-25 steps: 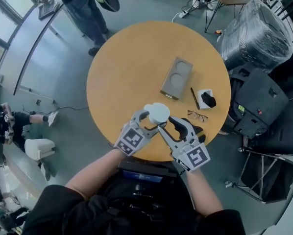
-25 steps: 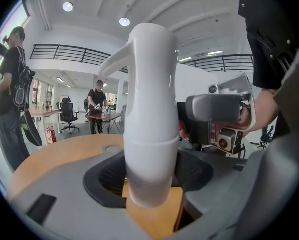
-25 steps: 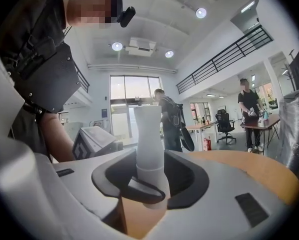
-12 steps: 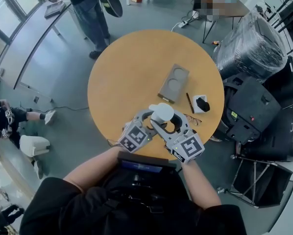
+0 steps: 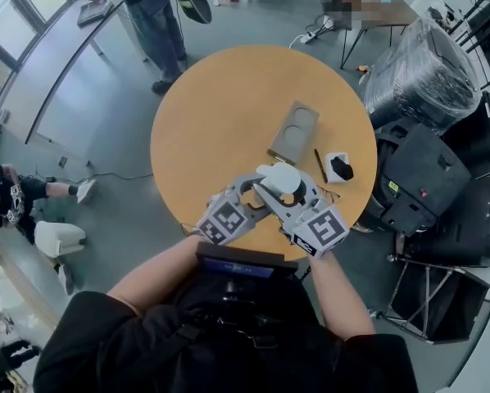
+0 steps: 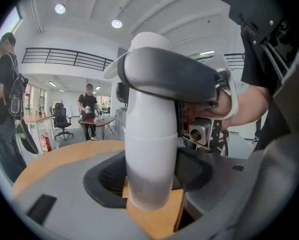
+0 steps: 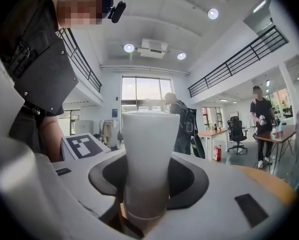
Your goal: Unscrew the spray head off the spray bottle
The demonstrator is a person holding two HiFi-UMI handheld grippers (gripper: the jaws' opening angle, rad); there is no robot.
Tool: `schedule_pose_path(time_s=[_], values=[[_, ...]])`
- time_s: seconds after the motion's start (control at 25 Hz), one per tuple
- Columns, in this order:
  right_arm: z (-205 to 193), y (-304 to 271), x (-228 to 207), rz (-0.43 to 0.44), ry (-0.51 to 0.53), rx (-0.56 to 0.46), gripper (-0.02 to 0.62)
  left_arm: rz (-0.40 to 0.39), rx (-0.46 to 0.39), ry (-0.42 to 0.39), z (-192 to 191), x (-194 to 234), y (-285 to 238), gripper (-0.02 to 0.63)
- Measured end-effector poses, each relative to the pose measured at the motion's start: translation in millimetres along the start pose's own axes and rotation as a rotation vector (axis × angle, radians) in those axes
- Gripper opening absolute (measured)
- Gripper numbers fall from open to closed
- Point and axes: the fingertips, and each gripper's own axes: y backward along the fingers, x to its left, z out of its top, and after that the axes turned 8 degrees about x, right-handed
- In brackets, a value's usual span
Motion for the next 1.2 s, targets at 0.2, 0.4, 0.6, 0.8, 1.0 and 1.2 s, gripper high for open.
schedule_pose_path(time_s=[0.2, 0.4, 0.6, 0.8, 1.0, 1.2], values=[[6.3, -1.0, 14.5, 0.074, 0.020, -0.018, 0.213, -0.092, -0.060, -0.002, 1.0, -7.3, 10.1, 0.304], [12.0, -4.2, 21.1, 0.166, -0.019, -0.039, 0.213, -0.187, -0.073, -0.034, -0.5, -8.2, 21.4, 0.303], [18.6, 2.9, 30.7, 0.259, -0.044, -0.069, 0.215, -0.300, -0.086, -0.084, 0.9, -17.8, 33.5, 0.302], [27.9, 9.0, 41.9, 0.345, -0.045, -0.085, 0.216, -0.397, -0.097, -0.111, 6.6, -26.9, 45.5, 0.302], [32.7, 21.3, 59.3, 0.476, -0.028, -0.084, 0.218, -0.503, -0.113, -0.133, 10.5, -44.3, 55.1, 0.302], [27.9, 25.8, 68.3, 0.556, -0.014, -0.053, 0.206, -0.569, -0.103, -0.130, 8.0, -55.5, 54.8, 0.302]])
